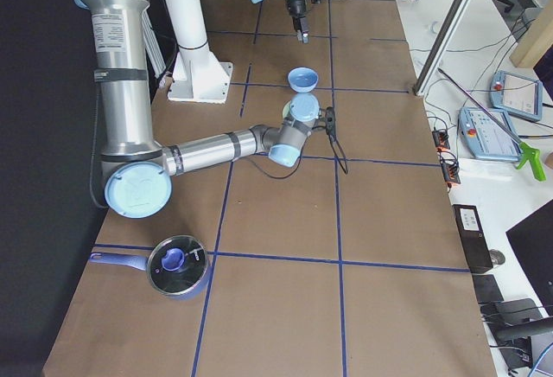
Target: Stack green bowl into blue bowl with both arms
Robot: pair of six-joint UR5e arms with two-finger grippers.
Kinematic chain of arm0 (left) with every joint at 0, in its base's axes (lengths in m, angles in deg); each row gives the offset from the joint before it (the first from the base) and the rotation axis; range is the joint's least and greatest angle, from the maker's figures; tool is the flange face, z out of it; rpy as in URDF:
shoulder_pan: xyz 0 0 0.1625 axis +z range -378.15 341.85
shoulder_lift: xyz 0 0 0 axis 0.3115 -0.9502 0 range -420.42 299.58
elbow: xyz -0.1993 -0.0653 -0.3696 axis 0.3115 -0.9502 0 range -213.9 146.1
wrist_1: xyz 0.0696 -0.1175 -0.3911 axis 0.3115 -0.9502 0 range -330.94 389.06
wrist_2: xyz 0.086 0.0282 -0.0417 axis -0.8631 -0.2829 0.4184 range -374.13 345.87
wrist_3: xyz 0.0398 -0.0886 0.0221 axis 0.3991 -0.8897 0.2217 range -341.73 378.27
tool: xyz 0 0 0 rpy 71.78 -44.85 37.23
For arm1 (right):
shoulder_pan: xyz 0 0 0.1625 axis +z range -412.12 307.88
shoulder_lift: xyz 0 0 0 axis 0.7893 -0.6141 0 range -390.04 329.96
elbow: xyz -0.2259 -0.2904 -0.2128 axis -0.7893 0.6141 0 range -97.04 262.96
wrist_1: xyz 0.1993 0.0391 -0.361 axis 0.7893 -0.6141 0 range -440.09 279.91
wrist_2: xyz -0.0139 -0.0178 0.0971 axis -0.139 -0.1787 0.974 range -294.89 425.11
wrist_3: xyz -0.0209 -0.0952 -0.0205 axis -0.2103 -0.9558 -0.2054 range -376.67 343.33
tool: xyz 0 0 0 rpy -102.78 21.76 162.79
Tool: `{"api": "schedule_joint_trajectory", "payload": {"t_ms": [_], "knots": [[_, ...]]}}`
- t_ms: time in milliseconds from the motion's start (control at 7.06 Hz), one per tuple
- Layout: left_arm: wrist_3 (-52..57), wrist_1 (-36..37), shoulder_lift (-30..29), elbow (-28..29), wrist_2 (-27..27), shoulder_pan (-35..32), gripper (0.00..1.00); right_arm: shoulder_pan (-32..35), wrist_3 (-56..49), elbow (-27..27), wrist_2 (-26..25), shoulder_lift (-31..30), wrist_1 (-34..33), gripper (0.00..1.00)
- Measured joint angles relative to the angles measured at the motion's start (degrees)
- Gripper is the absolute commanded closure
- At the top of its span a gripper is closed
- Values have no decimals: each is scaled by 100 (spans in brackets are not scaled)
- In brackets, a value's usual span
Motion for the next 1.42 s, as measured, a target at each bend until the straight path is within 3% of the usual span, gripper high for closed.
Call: {"api": "schedule_joint_trajectory", "payload": {"t_ms": [283, 425, 708, 1274, 1416], "knots": [[3, 6, 463, -634, 13, -127, 0, -960, 1488, -41, -1054, 1341, -770, 100], [1, 6, 549, -754, 14, -162, 0, -1374, 1675, -28, -1611, 1746, -1305, 100], [-5, 7, 607, -815, 13, -180, 0, -1932, 1766, 120, -2360, 2060, -1774, 100], [-5, 12, 635, -783, 11, -176, 0, -2110, 1775, 640, -2608, 2476, -1948, 96], [-6, 9, 635, -772, 7, -176, 0, -2113, 1755, 682, -2611, 2481, -1952, 78]]}}
